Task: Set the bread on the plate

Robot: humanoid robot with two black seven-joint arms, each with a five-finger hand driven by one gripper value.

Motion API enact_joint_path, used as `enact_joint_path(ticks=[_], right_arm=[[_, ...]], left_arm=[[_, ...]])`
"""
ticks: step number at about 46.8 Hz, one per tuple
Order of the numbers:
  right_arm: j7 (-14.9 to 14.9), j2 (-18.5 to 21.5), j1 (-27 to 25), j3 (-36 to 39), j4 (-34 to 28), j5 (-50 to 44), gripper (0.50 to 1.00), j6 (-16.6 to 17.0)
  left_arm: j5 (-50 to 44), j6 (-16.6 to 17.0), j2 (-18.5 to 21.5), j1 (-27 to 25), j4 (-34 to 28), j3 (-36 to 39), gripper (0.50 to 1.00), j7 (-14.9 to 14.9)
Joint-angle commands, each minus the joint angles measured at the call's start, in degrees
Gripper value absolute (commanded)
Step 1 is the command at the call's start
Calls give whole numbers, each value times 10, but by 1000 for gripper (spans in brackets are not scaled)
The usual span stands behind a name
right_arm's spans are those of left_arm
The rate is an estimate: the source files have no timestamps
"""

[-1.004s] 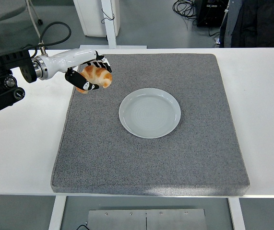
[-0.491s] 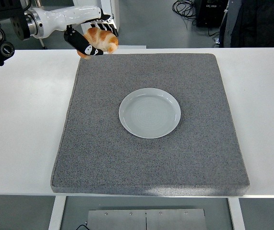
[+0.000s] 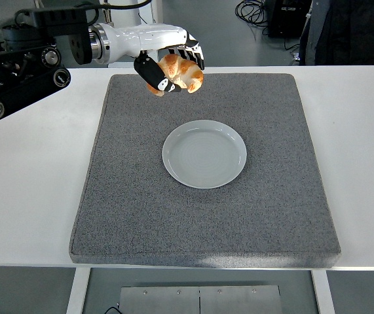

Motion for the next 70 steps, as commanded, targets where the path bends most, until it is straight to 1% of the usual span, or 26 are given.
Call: enact_joint_path(ticks=[1, 9, 27, 33, 38, 43, 49, 60, 64, 70], right_arm=[[0, 0, 0, 0, 0, 0, 1000, 0], [0, 0, 0, 0, 0, 0, 1000, 0], [0, 0, 0, 0, 0, 0, 1000, 0], [0, 0, 0, 0, 0, 0, 1000, 0], [0, 0, 1, 0, 0, 0, 1000, 0], [0, 0, 0, 0, 0, 0, 1000, 0], [0, 0, 1, 0, 0, 0, 1000, 0], [0, 0, 1, 0, 0, 0, 1000, 1], [0, 0, 0, 0, 0, 0, 1000, 0], [0, 0, 0, 0, 0, 0, 1000, 0]], left_arm=[[0, 0, -21, -1, 8, 1, 500, 0], [1, 1, -64, 0, 24, 6, 500, 0], [8, 11, -157, 6, 97, 50, 500, 0], [8, 27, -178, 7, 107, 75, 500, -4], [8, 31, -194, 8, 110, 88, 500, -3], [10, 34, -199, 16, 115, 96, 500, -3], [32, 51, -202, 29, 132, 108, 500, -4], [36, 60, -206, 59, 139, 114, 500, -3], [36, 62, -215, 65, 148, 114, 500, -3], [42, 63, -220, 77, 151, 118, 500, -3]])
